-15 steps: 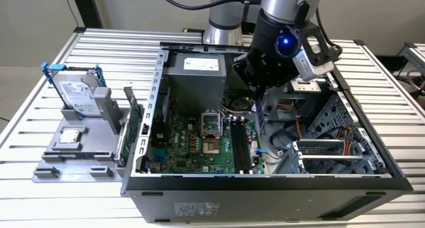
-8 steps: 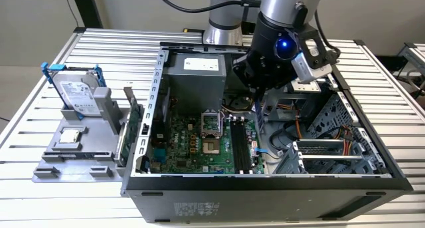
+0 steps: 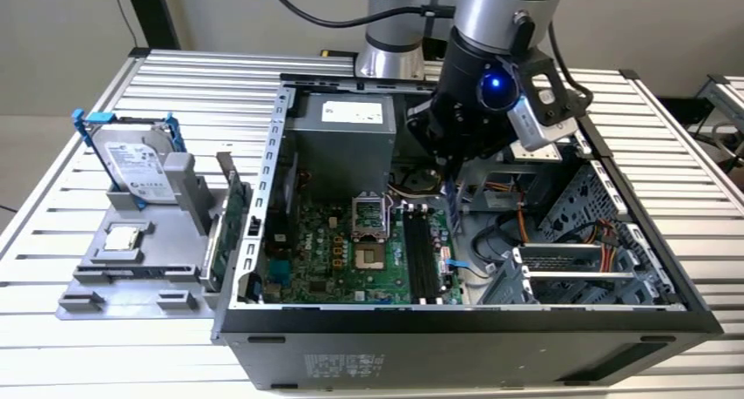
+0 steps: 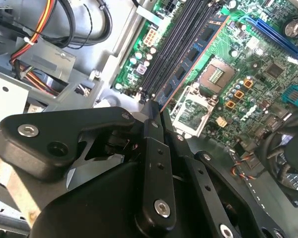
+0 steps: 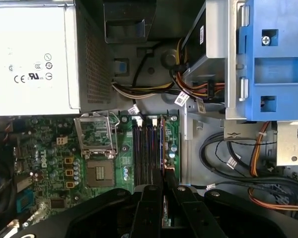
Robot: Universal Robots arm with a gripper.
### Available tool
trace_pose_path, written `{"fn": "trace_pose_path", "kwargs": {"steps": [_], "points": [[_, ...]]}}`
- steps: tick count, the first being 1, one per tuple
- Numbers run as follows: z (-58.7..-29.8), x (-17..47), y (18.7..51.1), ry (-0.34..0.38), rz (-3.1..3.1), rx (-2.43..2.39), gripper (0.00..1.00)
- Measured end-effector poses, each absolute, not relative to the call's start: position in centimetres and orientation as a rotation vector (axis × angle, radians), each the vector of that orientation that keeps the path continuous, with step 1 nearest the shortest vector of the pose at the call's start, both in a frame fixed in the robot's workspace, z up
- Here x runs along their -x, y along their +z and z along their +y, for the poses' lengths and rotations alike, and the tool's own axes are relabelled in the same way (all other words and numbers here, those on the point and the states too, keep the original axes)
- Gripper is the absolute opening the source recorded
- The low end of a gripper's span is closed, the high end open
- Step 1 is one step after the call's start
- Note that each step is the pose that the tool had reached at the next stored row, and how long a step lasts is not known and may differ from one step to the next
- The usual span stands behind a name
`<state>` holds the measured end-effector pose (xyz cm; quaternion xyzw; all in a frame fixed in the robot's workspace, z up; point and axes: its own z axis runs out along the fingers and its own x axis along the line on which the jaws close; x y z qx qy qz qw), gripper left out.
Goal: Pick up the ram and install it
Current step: 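Insert the ram into the slot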
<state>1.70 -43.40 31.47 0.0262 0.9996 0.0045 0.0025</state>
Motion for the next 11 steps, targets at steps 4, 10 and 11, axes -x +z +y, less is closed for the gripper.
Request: {"fn": "trace_pose_path", "kwargs": {"steps": [4,10,11], "points": [[-43.38,-1.70,31.19,0.014,3.136,-0.084,0.00],[-43.35,-1.70,30.78,0.014,3.135,-0.087,0.00],[-43.35,-1.70,30.72,0.014,3.135,-0.087,0.00]]}}
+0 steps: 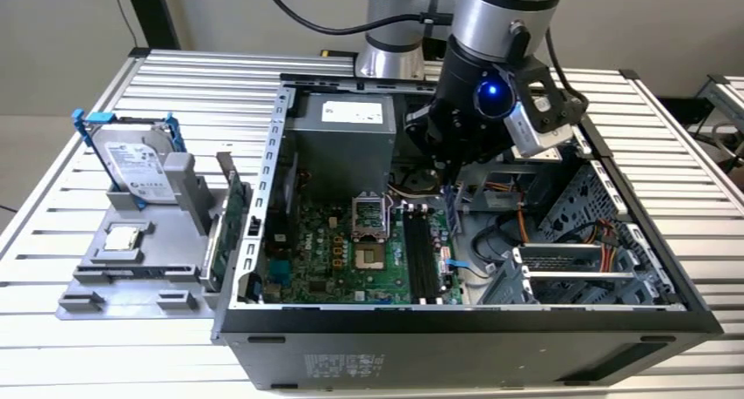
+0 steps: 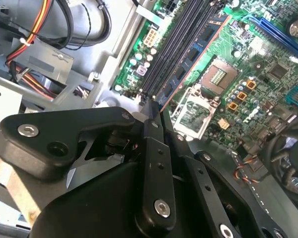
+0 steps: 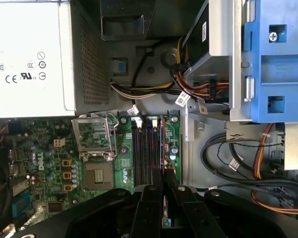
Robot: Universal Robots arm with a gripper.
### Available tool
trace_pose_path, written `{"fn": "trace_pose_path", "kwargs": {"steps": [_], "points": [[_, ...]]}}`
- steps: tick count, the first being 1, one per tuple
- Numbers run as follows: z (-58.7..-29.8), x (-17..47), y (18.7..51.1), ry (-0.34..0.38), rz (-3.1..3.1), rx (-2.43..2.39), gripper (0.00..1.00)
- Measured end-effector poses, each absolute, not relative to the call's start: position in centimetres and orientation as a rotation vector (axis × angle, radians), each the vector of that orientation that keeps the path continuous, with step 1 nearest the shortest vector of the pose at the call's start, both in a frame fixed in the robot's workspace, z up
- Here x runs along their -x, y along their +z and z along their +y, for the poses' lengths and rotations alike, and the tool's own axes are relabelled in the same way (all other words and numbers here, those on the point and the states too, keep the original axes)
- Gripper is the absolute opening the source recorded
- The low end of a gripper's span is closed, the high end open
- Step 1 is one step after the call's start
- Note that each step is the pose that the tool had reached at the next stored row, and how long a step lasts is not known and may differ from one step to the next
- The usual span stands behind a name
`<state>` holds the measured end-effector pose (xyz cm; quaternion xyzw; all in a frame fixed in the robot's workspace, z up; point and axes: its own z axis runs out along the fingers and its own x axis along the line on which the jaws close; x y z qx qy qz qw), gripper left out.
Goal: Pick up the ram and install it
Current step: 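Insert the ram into the slot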
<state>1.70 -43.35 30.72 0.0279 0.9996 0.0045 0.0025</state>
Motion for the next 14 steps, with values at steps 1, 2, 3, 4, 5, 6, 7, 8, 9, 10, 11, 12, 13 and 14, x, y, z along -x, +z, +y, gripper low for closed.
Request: {"fn": "trace_pose_path", "kwargs": {"steps": [1,2,3,4,5,6,7,8,9,10,11,12,13,14], "points": [[-43.35,-1.70,30.65,0.014,3.135,-0.088,0.00],[-43.34,-1.70,30.58,0.014,3.135,-0.088,0.00],[-43.34,-1.70,30.51,0.014,3.135,-0.089,0.00],[-43.34,-1.70,30.45,0.014,3.135,-0.089,0.00],[-43.34,-1.70,30.38,0.014,3.135,-0.090,0.00],[-43.33,-1.69,30.32,0.014,3.135,-0.090,0.00],[-43.33,-1.70,30.24,0.014,3.135,-0.091,0.00],[-43.33,-1.70,30.18,0.014,3.135,-0.091,0.00],[-43.33,-1.70,30.12,0.014,3.135,-0.091,0.00],[-43.32,-1.70,30.06,0.014,3.135,-0.092,0.00],[-43.32,-1.70,29.99,0.014,3.135,-0.092,0.00],[-43.32,-1.70,29.93,0.014,3.135,-0.093,0.00],[-43.32,-1.70,29.87,0.014,3.135,-0.093,0.00],[-43.31,-1.70,29.80,0.014,3.135,-0.093,0.00]]}}
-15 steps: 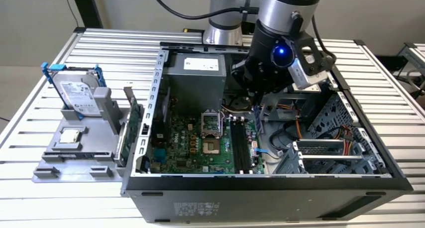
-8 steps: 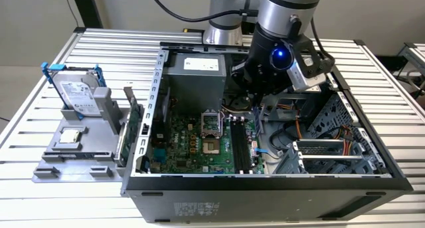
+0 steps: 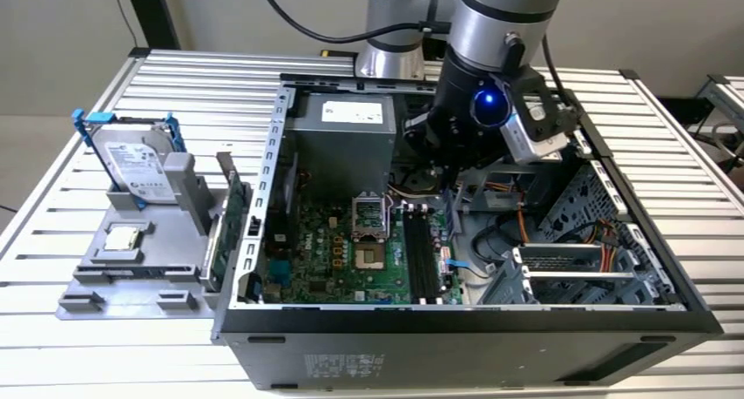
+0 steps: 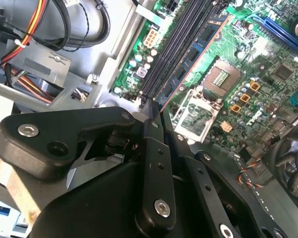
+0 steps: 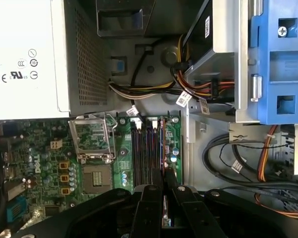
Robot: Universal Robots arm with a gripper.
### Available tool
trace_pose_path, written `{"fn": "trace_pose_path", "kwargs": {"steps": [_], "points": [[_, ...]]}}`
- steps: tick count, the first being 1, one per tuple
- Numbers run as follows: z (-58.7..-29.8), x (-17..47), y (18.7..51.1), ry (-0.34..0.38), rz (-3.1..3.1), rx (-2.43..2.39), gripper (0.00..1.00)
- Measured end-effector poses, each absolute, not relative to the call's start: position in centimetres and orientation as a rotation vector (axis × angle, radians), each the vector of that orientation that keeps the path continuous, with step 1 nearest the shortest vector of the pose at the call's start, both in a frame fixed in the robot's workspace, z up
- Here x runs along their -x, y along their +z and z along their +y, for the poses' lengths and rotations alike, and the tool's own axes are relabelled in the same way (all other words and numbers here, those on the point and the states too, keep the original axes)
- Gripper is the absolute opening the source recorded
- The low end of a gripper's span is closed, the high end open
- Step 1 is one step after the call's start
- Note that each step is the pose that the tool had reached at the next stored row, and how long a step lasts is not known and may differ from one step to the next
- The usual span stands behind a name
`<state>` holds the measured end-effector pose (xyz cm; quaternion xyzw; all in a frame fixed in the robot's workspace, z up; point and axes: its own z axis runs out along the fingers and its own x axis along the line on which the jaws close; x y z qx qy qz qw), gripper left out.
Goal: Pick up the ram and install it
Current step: 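Insert the ram into the slot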
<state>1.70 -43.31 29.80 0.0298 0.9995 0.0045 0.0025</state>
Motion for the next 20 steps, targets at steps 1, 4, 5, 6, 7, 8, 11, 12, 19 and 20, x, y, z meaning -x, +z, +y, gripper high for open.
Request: {"fn": "trace_pose_path", "kwargs": {"steps": [1,4,5,6,7,8,11,12,19,20], "points": [[-43.3,-1.7,29.7,0.014,3.135,-0.094,0.00],[-43.3,-1.7,29.6,0.014,3.135,-0.095,0.00],[-43.3,-1.7,29.5,0.014,3.135,-0.096,0.00],[-43.3,-1.7,29.4,0.014,3.135,-0.096,0.00],[-43.3,-1.7,29.4,0.014,3.135,-0.096,0.00],[-43.3,-1.7,29.3,0.014,3.135,-0.097,0.00],[-43.3,-1.7,29.1,0.014,3.135,-0.098,0.00],[-43.3,-1.7,29.1,0.014,3.135,-0.099,0.00],[-43.3,-1.7,28.7,0.014,3.135,-0.102,0.00],[-43.2,-1.7,28.6,0.014,3.135,-0.102,0.00]]}}
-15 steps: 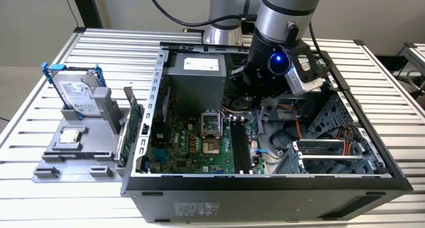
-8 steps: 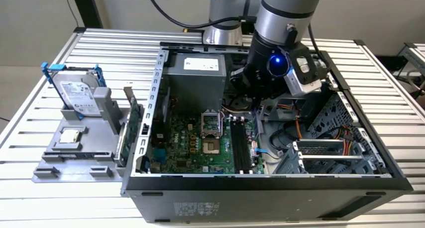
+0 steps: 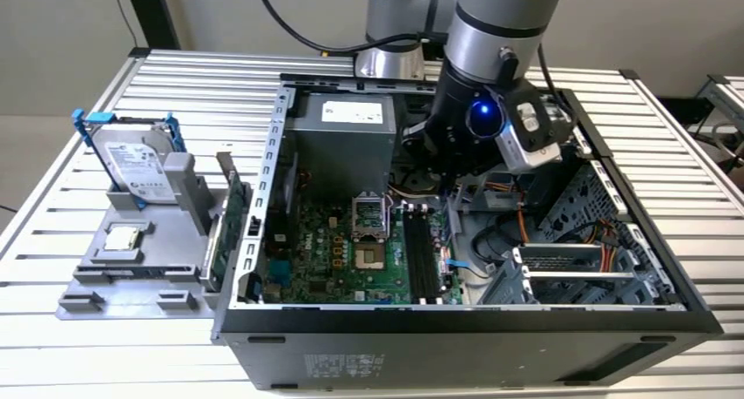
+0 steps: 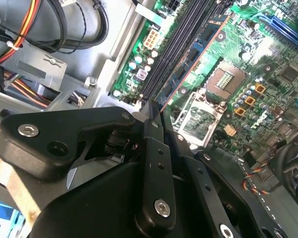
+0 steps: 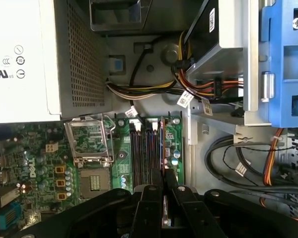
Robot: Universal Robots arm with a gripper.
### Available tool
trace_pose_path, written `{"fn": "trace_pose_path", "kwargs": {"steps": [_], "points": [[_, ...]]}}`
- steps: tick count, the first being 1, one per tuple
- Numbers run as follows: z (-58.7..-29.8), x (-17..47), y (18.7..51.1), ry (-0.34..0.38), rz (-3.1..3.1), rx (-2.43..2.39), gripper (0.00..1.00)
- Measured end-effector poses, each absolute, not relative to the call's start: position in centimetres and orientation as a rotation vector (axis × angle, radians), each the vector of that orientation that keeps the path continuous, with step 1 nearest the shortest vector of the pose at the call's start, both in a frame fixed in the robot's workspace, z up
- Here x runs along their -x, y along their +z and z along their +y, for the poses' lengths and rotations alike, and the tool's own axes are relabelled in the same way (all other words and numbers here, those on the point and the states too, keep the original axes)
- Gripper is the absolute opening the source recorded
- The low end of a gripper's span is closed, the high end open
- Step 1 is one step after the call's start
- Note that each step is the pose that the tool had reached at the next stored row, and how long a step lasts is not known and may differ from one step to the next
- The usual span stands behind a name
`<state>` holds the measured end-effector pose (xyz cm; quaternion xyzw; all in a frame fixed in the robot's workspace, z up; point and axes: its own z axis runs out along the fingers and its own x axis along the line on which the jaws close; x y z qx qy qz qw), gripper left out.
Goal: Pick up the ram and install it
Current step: 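Insert the ram into the slot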
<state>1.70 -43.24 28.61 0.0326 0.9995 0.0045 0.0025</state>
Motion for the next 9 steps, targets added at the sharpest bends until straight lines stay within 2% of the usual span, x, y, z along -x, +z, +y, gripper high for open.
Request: {"fn": "trace_pose_path", "kwargs": {"steps": [9], "points": [[-43.22,-1.69,27.82,0.014,3.135,-0.106,0.00]]}}
